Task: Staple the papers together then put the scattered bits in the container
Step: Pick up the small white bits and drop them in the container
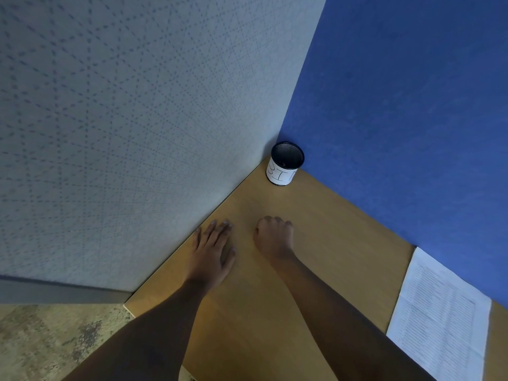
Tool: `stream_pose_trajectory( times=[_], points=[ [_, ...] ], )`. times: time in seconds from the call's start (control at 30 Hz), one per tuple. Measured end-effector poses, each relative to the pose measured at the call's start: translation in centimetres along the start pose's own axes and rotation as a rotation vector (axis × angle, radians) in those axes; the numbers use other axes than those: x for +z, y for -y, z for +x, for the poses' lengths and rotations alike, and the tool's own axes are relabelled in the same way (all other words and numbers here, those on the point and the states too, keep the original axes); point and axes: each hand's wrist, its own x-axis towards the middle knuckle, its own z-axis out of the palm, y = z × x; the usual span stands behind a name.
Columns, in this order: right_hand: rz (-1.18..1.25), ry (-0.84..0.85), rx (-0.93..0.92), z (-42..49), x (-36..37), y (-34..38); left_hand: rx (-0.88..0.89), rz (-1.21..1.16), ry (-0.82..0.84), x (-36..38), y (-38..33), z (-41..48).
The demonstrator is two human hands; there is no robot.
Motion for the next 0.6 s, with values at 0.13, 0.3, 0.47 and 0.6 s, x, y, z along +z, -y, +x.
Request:
stream_pose_trajectory(
  times=[0.13, 0.3, 0.47, 0.6],
  points=[
    [0.007, -0.012, -0.077, 0.7, 0.7, -0.4, -0.001, 0.003, -0.003, 0.0, 0.0, 0.0],
    [0.023, -0.003, -0.105, 0.9, 1.6, -1.0, -0.005, 0.011, 0.005, 0.1, -0.1, 0.1],
    [0.105, 0.092, -0.089, 1.8, 0.6, -2.0, 0.0, -0.01, -0.005, 0.0, -0.2, 0.1],
    [0.57, 0.13, 0.169, 3.4, -1.1, -3.7, 0.007, -0.005, -0.015, -0.1, -0.2, 0.1]
  ],
)
